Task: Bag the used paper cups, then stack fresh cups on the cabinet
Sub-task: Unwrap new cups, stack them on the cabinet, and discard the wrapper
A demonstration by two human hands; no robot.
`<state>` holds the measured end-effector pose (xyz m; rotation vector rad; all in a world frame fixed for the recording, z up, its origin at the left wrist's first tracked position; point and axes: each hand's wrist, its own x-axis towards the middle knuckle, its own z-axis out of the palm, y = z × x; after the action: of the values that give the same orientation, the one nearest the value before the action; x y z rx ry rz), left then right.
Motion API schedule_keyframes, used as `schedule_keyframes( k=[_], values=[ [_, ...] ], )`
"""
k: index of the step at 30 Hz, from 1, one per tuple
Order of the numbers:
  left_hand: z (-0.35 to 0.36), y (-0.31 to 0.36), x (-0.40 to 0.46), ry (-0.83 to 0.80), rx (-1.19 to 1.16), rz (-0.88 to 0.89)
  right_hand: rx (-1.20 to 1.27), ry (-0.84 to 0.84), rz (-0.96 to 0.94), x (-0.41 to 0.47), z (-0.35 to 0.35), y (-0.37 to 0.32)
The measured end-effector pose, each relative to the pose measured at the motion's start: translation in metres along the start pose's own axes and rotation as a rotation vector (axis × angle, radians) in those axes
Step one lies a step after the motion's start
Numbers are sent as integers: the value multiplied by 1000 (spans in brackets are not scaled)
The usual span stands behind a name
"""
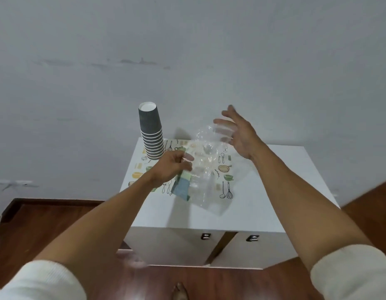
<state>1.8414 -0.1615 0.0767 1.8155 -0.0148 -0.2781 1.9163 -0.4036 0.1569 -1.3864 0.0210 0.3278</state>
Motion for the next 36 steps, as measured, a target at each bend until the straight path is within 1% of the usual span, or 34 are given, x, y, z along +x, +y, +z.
schedule_keyframes(
  k=[1,2,3,5,6,8,10,12,14,17,19,21,22,24,26,28,30,31,34,35,36],
  values=[
    [4,0,-7,28,-65,1,121,40,48,-8,-3,8],
    [8,-1,-14,53,-132,-6,172,43,97,-18,-7,22],
    [11,-1,-21,74,-184,-16,149,2,145,-30,-7,39],
    [18,-1,-33,105,-220,-33,-54,-108,203,-55,-1,74],
    [21,-3,-43,130,-217,-45,-145,-140,203,-69,5,89],
    [24,-7,-53,182,-217,-69,-240,-128,139,-80,18,103],
    [22,-11,-70,206,-234,-95,-279,-113,80,-93,31,107],
    [16,-15,-87,196,-247,-129,-296,-117,72,-104,41,112],
    [5,-14,-102,176,-269,-149,-259,-126,72,-112,53,113],
    [-20,-12,-119,169,-360,-145,-95,-121,51,-116,80,107],
    [-40,-14,-128,188,-464,-184,-46,-97,65,-112,101,106],
    [-69,-19,-139,176,-615,-248,-66,-104,75,-103,132,111],
    [-76,-20,-142,144,-712,-282,-89,-102,68,-99,141,112],
    [-106,-27,-148,71,-790,-335,-198,-67,15,-91,174,115],
    [-139,-35,-153,11,-700,-394,-353,-27,-73,-87,212,117],
    [-175,-46,-161,-22,-525,-460,-479,-13,-122,-78,253,124],
    [-206,-58,-164,-21,-385,-463,-558,-29,-163,-69,284,130],
    [-228,-70,-164,-13,-364,-445,-559,-32,-156,-62,305,136],
    [-254,-89,-163,67,-458,-340,-464,14,-78,-50,331,142],
    [-276,-105,-167,107,-493,-320,-352,19,-19,-43,354,153],
    [-285,-114,-168,154,-517,-298,-215,29,69,-40,362,160]
  ],
)
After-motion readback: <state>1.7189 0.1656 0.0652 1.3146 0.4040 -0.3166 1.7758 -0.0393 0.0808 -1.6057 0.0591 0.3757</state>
